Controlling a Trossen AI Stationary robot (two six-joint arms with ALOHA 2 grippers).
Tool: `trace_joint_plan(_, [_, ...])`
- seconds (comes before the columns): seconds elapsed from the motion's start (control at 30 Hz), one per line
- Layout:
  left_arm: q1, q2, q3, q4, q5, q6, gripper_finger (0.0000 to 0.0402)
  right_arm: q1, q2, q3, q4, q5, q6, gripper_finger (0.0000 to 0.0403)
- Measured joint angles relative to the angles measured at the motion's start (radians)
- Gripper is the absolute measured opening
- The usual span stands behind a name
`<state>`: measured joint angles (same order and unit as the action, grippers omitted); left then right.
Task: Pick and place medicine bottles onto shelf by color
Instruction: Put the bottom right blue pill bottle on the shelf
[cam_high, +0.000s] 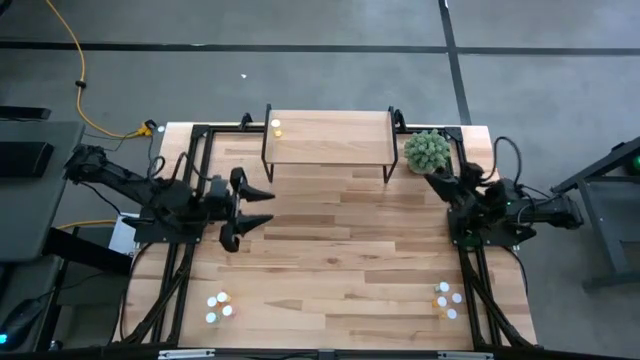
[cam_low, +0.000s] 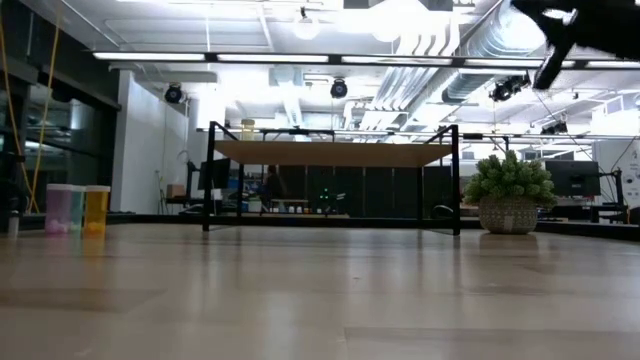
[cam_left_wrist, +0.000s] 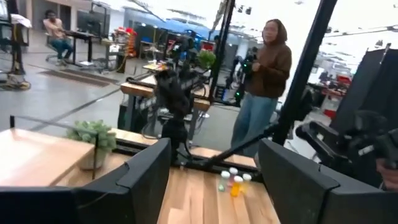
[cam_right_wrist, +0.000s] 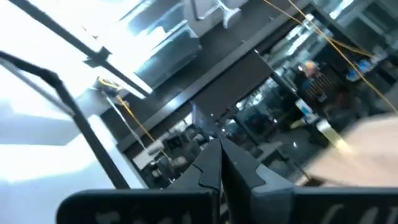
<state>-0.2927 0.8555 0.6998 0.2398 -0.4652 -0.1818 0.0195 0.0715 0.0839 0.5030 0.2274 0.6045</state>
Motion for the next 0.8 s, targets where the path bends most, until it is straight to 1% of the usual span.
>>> trace_joint_plan(0.13, [-0.054,-0.041,-0.137,0.208,-0.072,0.002,0.0207,0.016,0.122,0.094,-0.006,-0.045,-0.133,0.0])
trace_joint_plan(0.23, [-0.079,-0.069,-0.196,0.259,-0.1,0.02,0.0171,0.029,0.227,0.165,-0.004,-0.081,-0.198,0.0])
trace_joint_plan(0.37, [-0.091,-0.105,-0.234,0.256,-0.11,0.031,0.0098,0.047,0.372,0.249,-0.007,-0.112,-0.203,0.0])
trace_joint_plan(0.47, [-0.095,-0.128,-0.235,0.247,-0.08,0.066,0.0028,0.06,0.466,0.306,-0.005,-0.135,-0.195,0.0])
trace_joint_plan(0.5, [-0.095,-0.136,-0.235,0.249,-0.065,0.075,0.0014,0.062,0.494,0.325,-0.006,-0.133,-0.195,0.0])
trace_joint_plan(0.6, [-0.094,-0.169,-0.235,0.231,-0.044,0.089,0.001,0.062,0.564,0.379,-0.007,-0.124,-0.166,0.0])
trace_joint_plan(0.7, [-0.085,-0.205,-0.235,0.176,-0.029,0.087,0.0002,0.062,0.619,0.444,-0.027,-0.124,-0.11,0.0001])
trace_joint_plan(0.73, [-0.081,-0.217,-0.235,0.155,-0.016,0.08,0.0002,0.062,0.635,0.47,-0.057,-0.132,-0.108,0.0001])
trace_joint_plan(0.8, [-0.072,-0.239,-0.235,0.119,0.005,0.054,0.0001,0.062,0.664,0.533,-0.173,-0.142,-0.113,0.0003])
